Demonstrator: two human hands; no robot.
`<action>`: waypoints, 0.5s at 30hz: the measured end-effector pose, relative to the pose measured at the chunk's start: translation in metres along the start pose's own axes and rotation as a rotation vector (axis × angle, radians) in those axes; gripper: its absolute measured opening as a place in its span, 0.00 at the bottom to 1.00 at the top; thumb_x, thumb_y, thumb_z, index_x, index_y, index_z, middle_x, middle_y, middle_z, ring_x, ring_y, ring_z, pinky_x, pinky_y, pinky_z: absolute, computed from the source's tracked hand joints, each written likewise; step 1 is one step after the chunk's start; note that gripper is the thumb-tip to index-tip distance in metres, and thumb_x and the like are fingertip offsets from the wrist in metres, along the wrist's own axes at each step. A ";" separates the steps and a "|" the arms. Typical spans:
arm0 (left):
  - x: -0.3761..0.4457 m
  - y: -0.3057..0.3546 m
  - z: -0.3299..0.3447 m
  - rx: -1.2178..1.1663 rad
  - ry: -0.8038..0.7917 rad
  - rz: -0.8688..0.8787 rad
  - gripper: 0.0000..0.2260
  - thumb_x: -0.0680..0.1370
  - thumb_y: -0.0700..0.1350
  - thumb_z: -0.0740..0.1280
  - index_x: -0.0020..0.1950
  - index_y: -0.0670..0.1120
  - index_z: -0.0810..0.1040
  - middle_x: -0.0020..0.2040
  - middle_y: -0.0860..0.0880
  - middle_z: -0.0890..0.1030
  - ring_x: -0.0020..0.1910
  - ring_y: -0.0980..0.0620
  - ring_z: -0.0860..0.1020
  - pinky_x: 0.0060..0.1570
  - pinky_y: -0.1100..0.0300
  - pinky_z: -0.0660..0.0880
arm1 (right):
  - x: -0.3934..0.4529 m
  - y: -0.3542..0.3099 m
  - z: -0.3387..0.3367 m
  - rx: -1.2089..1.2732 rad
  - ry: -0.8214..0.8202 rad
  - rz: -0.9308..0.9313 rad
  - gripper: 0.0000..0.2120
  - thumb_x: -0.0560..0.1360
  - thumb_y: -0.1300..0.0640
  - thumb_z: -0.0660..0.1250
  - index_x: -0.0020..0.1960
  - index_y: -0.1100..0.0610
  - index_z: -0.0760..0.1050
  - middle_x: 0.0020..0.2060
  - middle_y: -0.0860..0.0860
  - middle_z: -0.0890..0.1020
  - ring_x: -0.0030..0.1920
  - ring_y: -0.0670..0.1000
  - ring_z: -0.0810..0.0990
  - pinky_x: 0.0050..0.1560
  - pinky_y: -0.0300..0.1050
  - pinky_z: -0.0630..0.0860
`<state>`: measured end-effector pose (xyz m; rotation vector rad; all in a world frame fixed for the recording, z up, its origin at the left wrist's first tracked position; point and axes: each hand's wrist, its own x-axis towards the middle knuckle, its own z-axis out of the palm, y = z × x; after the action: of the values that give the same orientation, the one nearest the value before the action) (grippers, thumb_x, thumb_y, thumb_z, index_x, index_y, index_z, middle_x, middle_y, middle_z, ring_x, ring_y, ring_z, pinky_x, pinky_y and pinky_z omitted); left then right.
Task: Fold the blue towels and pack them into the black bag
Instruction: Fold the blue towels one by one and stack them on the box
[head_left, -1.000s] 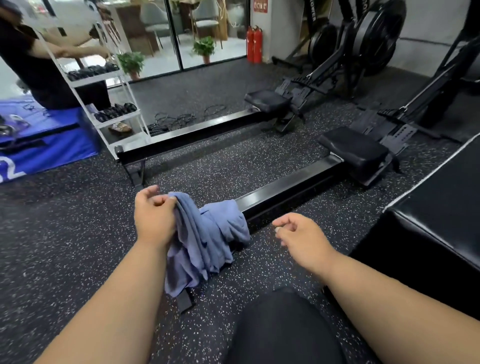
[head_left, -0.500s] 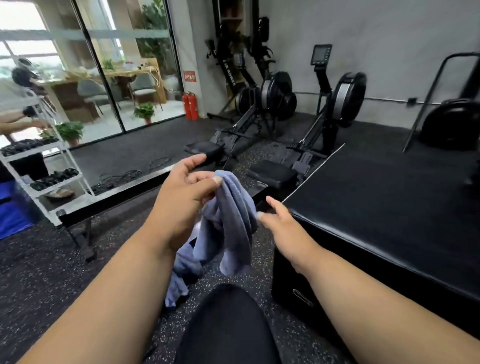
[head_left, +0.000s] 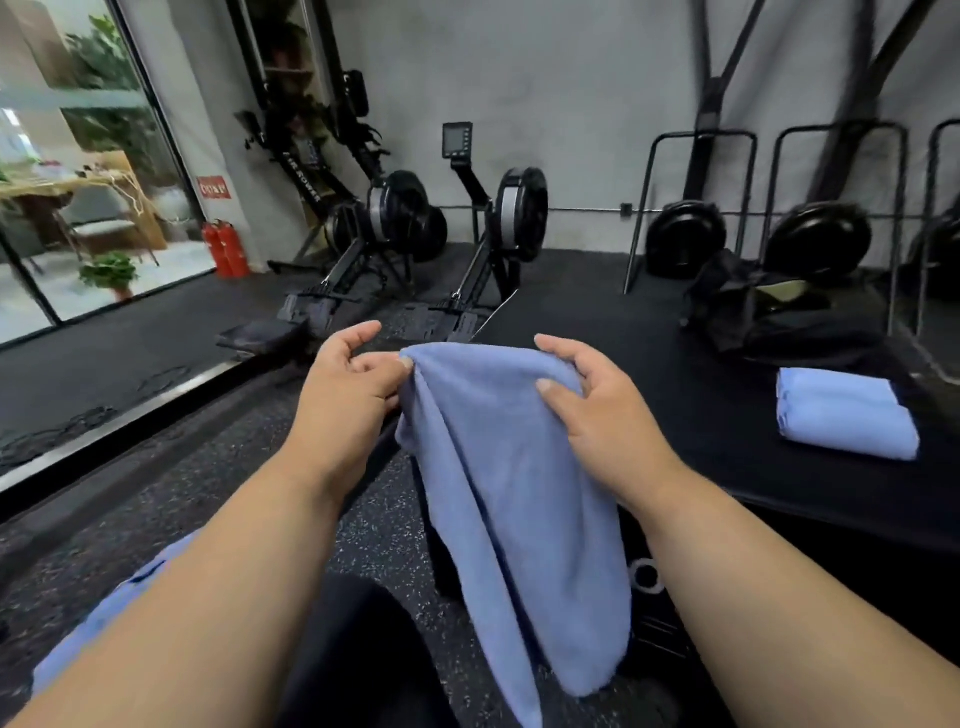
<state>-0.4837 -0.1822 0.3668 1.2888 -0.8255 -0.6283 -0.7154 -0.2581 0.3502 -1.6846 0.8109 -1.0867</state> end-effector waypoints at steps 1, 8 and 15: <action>0.001 -0.003 0.003 0.029 -0.005 0.008 0.23 0.81 0.37 0.70 0.74 0.49 0.69 0.43 0.52 0.83 0.47 0.54 0.80 0.53 0.55 0.79 | -0.002 -0.002 -0.008 0.005 0.031 -0.004 0.21 0.82 0.62 0.67 0.72 0.46 0.76 0.60 0.39 0.84 0.60 0.37 0.82 0.64 0.38 0.78; 0.002 -0.022 0.008 0.133 -0.036 0.029 0.23 0.78 0.43 0.73 0.71 0.54 0.71 0.43 0.57 0.83 0.49 0.55 0.81 0.66 0.45 0.77 | -0.003 -0.013 -0.033 0.036 0.117 -0.053 0.17 0.82 0.61 0.67 0.66 0.43 0.80 0.56 0.46 0.86 0.58 0.52 0.85 0.66 0.55 0.80; 0.002 -0.032 0.003 0.168 -0.031 0.047 0.24 0.79 0.41 0.73 0.72 0.53 0.70 0.48 0.53 0.86 0.48 0.52 0.83 0.63 0.48 0.78 | 0.000 -0.017 -0.022 0.141 0.063 -0.067 0.16 0.84 0.60 0.66 0.62 0.41 0.83 0.42 0.47 0.82 0.43 0.53 0.73 0.50 0.51 0.74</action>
<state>-0.4833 -0.1914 0.3363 1.4098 -0.9475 -0.5521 -0.7347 -0.2601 0.3701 -1.5756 0.7045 -1.2204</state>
